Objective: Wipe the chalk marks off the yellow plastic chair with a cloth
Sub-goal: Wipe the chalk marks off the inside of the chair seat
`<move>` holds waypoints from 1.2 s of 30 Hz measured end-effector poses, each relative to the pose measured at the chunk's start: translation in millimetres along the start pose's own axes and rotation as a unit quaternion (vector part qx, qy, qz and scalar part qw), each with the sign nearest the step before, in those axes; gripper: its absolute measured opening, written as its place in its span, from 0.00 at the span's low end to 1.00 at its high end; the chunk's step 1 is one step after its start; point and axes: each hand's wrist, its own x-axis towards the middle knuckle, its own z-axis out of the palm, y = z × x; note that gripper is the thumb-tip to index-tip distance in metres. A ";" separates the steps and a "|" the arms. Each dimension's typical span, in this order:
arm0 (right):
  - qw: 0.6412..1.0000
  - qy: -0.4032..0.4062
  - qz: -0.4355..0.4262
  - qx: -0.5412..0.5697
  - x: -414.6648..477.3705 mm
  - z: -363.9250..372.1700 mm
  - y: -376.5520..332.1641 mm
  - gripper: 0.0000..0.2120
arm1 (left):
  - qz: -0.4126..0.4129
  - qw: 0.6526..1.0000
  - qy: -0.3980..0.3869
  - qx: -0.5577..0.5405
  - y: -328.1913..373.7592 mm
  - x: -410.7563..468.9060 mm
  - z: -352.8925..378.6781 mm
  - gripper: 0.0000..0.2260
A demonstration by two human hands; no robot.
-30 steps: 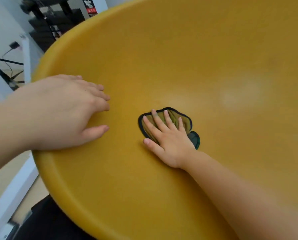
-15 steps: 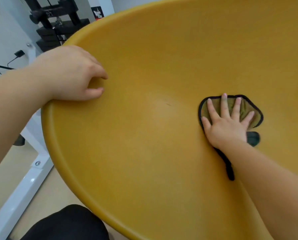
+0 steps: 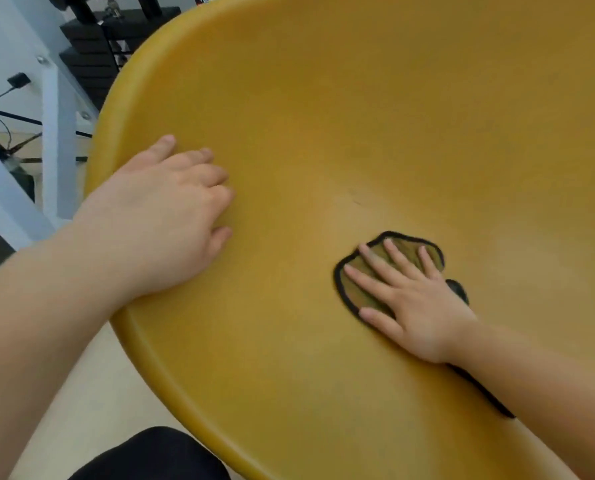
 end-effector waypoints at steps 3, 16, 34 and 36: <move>0.984 0.048 0.170 -0.026 44.6 -18.9 44.1 0.30 | 0.007 0.998 0.057 -0.017 2.8 -24.0 1.2 0.19; 0.960 0.177 -0.179 0.122 83.6 -23.0 -126.5 0.28 | -0.069 0.975 0.189 -0.099 12.9 -38.2 2.1 0.14; 0.972 0.139 -0.119 0.146 89.9 -35.6 -124.9 0.30 | -0.079 0.987 0.114 -0.084 13.7 -33.4 -3.5 0.16; 0.989 0.073 -0.100 0.080 53.6 -11.1 -94.2 0.30 | -0.072 0.993 0.035 -0.090 21.9 -31.3 -7.0 0.17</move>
